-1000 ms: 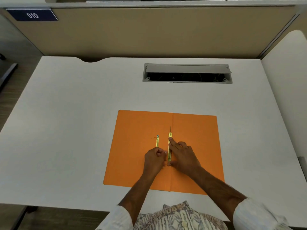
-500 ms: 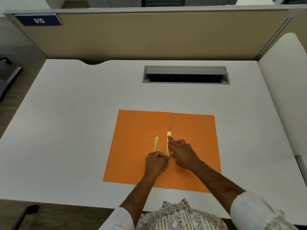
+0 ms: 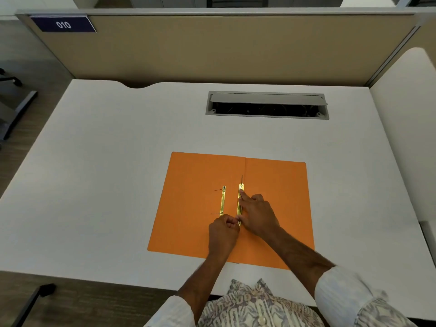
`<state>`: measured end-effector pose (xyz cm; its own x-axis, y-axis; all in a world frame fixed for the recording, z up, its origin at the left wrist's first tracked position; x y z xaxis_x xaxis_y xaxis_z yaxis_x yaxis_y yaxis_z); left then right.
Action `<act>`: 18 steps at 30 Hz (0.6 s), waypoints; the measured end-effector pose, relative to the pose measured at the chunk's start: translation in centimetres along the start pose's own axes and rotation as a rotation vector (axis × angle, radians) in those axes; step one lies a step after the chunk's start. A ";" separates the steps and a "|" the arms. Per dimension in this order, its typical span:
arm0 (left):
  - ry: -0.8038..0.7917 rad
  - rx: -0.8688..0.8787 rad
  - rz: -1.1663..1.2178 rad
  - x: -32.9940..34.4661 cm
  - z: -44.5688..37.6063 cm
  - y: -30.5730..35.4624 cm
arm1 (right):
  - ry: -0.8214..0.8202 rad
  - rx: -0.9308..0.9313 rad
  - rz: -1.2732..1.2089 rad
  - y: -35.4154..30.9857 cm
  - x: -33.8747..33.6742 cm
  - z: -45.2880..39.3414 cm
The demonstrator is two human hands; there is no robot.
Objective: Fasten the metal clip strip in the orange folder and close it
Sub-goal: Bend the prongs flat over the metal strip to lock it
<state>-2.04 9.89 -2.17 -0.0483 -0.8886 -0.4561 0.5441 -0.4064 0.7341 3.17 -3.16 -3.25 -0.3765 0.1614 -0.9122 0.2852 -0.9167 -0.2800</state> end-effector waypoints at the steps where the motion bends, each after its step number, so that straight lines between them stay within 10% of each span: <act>1: 0.009 -0.004 0.004 0.1 0.1 0.0 | 0.004 -0.002 0.004 0.0 0.0 0.0; 18: 0.086 -0.084 0.045 0.9 0.7 -0.3 | 0.067 -0.057 0.013 0.5 0.5 0.2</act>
<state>-2.82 9.11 -2.47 0.0478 -0.8826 -0.4677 0.6124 -0.3440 0.7118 2.93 -3.66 -3.77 -0.3134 0.1752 -0.9333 0.3402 -0.8969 -0.2826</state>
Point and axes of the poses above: each hand's wrist, its own z-axis away from the middle knuckle, its own x-axis out of the palm, y = z × x, the point moved 2 cm from there along -z, towards the middle knuckle, and after that the axes turned 4 degrees about -x, right-handed, at the moved point
